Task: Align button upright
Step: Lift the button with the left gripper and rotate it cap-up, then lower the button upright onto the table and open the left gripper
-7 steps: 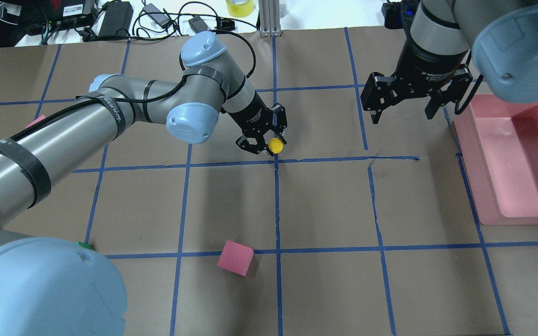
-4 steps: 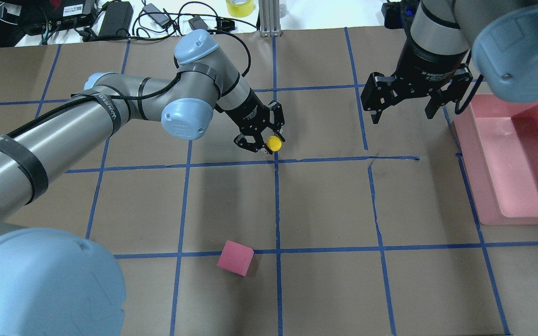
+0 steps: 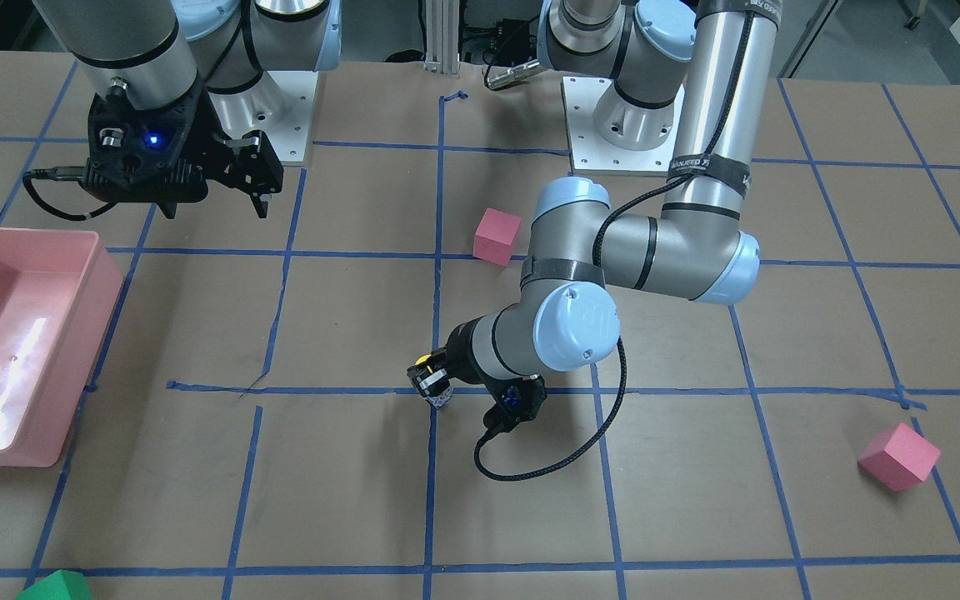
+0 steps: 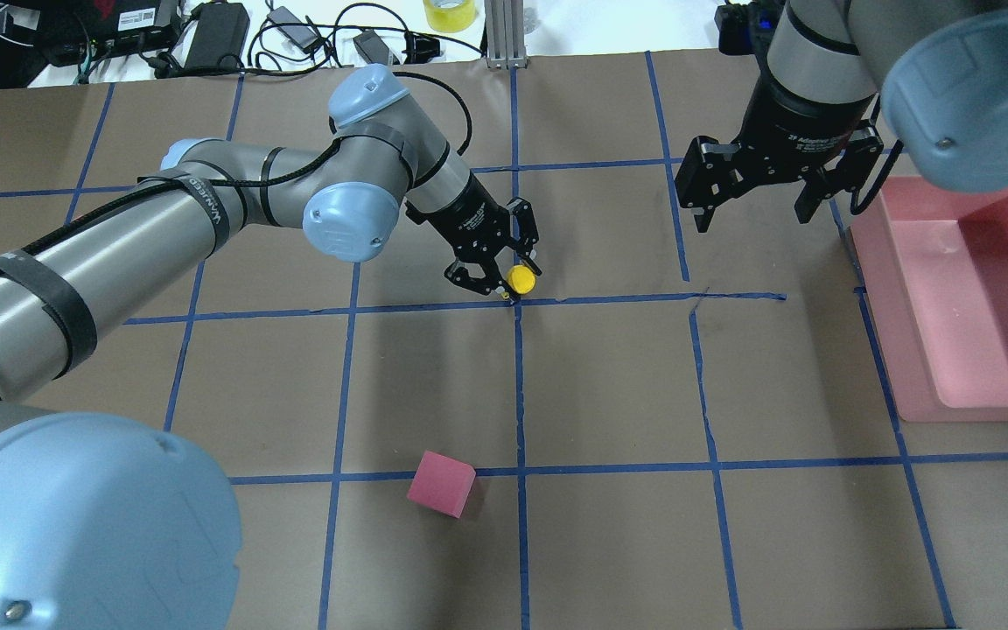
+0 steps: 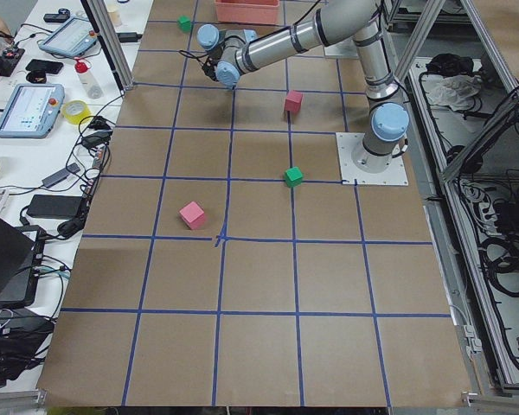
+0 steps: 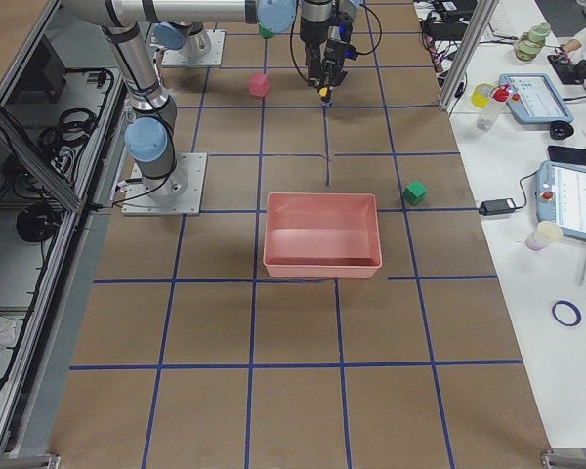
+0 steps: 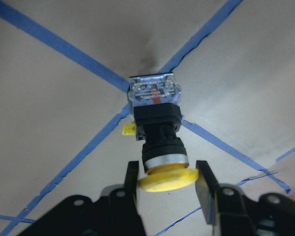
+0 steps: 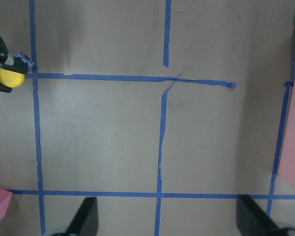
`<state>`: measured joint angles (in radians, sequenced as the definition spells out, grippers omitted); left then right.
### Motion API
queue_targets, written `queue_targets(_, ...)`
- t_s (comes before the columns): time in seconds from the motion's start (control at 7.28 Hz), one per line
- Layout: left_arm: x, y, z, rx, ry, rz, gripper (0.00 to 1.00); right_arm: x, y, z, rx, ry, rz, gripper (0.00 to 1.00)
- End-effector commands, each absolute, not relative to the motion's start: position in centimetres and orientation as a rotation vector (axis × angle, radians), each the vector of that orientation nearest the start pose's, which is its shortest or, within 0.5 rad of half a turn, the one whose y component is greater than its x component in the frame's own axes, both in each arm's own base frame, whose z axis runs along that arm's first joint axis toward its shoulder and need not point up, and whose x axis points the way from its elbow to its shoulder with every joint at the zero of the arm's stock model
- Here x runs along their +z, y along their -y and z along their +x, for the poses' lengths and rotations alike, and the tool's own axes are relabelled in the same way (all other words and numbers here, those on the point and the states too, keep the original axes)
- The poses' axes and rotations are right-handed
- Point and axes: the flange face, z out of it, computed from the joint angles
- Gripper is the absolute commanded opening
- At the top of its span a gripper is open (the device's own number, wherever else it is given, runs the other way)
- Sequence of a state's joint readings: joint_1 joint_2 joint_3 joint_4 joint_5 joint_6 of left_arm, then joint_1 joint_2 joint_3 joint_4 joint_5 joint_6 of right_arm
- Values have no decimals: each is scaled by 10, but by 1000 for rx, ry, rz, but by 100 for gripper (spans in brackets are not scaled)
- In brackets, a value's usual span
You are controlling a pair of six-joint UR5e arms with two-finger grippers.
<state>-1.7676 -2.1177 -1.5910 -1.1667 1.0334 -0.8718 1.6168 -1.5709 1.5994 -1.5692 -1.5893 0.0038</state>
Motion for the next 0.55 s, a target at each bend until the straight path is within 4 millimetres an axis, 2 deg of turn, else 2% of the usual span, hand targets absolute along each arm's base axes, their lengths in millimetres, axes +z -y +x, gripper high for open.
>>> queue_targets(0.0, 218, 595, -306, 701, -3242, -1194, 99, 473, 482, 154, 48, -3160, -66, 100)
queue_targets(0.14, 222, 596, -306, 698, -3238, -1211, 100, 473, 482, 154, 48, -3160, -66, 100)
queue_targets(0.41, 244, 594, -304, 638, -3263, -1200, 100, 474, 482, 154, 45, -3160, -63, 100)
